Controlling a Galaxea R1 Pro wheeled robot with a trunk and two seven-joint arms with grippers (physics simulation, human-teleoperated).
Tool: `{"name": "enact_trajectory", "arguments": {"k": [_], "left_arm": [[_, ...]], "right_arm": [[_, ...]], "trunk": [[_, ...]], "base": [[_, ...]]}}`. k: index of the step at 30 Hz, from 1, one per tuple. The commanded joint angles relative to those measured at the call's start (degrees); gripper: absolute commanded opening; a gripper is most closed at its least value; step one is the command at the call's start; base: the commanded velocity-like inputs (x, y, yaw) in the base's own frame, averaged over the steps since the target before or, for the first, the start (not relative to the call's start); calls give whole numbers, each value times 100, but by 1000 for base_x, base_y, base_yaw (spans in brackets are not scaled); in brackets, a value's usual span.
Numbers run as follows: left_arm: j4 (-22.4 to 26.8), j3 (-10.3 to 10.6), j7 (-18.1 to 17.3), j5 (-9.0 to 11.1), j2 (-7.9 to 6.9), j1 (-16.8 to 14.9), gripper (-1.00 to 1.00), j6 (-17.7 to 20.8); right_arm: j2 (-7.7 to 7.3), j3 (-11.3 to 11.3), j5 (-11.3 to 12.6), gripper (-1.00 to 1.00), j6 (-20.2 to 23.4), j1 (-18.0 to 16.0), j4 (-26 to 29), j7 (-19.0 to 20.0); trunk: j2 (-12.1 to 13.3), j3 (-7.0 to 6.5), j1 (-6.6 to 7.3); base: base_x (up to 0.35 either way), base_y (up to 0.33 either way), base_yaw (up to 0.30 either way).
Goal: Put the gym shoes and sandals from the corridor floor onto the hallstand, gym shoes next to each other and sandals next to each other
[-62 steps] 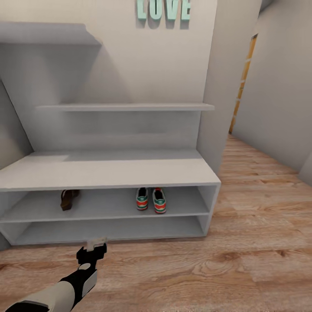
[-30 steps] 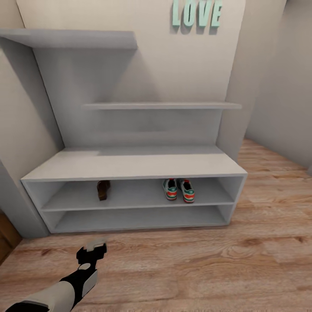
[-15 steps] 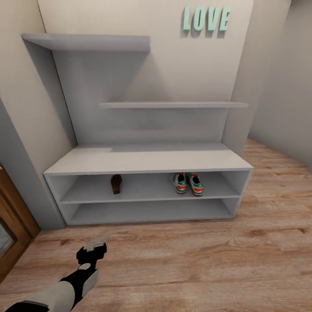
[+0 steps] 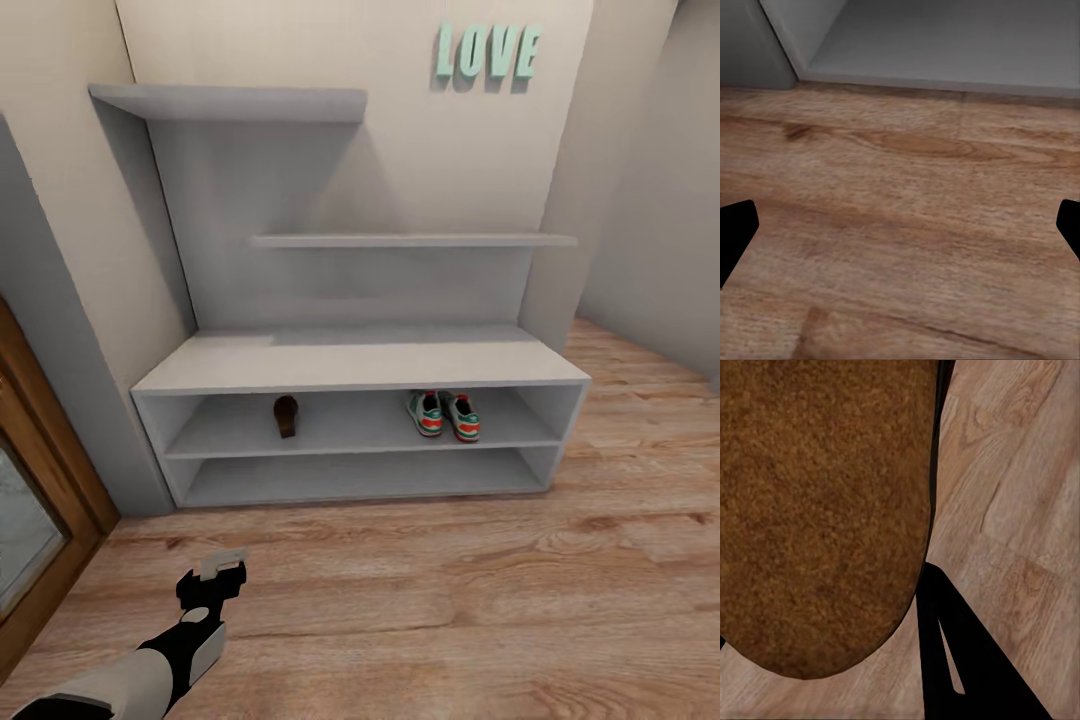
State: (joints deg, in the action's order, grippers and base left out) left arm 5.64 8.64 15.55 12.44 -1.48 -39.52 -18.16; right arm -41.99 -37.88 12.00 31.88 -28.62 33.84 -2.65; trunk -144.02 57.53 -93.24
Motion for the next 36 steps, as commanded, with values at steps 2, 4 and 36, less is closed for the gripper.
{"name": "enact_trajectory", "arguments": {"k": [2, 4, 36], "left_arm": [[-2, 50, 18, 48, -1, -3, 100, -15], [-2, 50, 18, 48, -1, -3, 100, -15], [-71, -82, 51, 129, -184, 618, 100, 5]], "right_arm": [[3, -8, 69, -100, 29, -4, 8, -34], [4, -8, 70, -100, 29, -4, 4, -34], [-224, -335, -69, -100, -181, 120, -106, -25]], "trunk": [[-2, 5, 2], [-2, 5, 2], [-2, 6, 2]], "base": [[-59, 180, 0], [-94, 232, 0], [-46, 56, 0]]}}
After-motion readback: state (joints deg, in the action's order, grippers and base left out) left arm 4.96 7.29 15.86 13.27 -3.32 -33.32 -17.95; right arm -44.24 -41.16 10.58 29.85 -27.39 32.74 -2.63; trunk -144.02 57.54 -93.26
